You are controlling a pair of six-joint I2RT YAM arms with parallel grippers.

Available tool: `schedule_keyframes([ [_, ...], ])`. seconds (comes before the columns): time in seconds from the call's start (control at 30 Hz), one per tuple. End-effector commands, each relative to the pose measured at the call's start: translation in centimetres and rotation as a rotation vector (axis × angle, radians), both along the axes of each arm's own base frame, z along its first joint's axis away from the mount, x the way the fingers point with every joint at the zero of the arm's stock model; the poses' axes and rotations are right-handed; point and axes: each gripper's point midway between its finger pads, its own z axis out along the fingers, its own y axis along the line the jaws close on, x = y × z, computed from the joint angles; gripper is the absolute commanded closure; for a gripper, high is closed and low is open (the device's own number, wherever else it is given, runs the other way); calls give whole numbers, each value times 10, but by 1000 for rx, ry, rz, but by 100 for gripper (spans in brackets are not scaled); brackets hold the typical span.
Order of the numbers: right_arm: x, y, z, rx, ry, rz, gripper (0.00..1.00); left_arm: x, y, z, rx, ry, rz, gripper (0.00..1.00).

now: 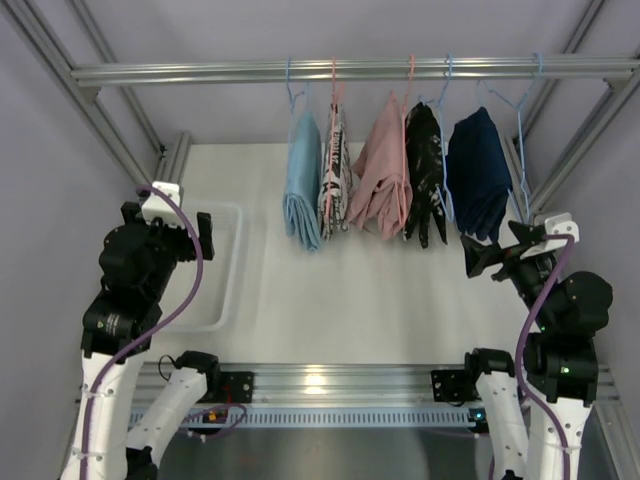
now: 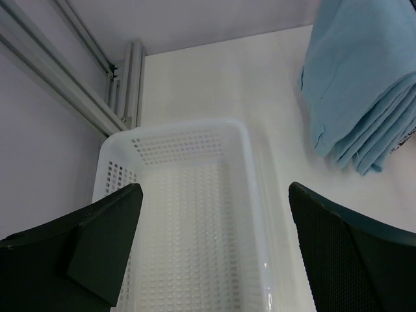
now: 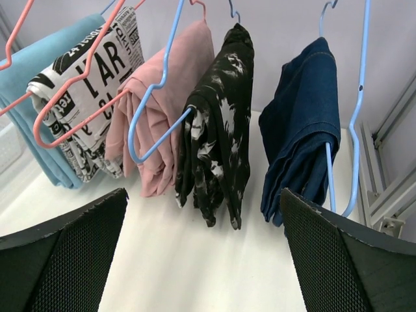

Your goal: Remove the trousers from the hanger

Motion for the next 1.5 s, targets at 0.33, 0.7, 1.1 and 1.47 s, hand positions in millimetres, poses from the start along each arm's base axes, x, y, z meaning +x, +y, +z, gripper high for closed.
schedule_keyframes([
  [0.33,3,1,-2,14,51,12,1,11,-66,18,-218,102,-277,1],
  [0.7,6,2,9,11,55,21,0,34,-164,64,-751,90,-723,1],
  [1.1,6,6,11,-24,68,54,1,87,-162,60,-857,144,-987,1],
  [1.47,15,4,6,-29,81,52,1,103,-171,56,-927,170,-1089,7],
])
